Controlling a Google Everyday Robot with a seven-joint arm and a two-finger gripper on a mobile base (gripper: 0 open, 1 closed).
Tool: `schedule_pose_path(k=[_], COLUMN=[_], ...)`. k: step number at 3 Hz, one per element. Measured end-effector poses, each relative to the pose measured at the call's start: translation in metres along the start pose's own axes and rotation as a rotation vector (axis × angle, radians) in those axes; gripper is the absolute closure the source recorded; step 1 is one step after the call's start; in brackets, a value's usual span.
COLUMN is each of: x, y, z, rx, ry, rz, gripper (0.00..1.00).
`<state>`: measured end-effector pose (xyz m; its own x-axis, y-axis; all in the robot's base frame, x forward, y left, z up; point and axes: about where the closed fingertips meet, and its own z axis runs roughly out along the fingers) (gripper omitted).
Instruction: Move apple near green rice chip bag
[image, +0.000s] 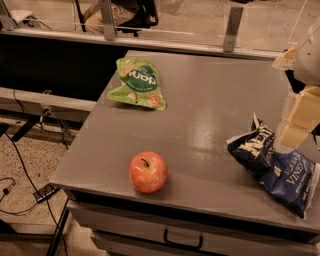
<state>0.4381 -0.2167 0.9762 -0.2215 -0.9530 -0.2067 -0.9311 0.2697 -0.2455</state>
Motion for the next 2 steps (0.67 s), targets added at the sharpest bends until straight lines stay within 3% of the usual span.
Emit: schedule_pose_path(k=[1, 2], x=[0.0, -0.03], y=[0.0, 0.01], z=[0.0, 0.018], rx=[0.0, -0.047], ry=[0.0, -0.072], rz=[0.0, -0.023], gripper=[0.0, 0.0])
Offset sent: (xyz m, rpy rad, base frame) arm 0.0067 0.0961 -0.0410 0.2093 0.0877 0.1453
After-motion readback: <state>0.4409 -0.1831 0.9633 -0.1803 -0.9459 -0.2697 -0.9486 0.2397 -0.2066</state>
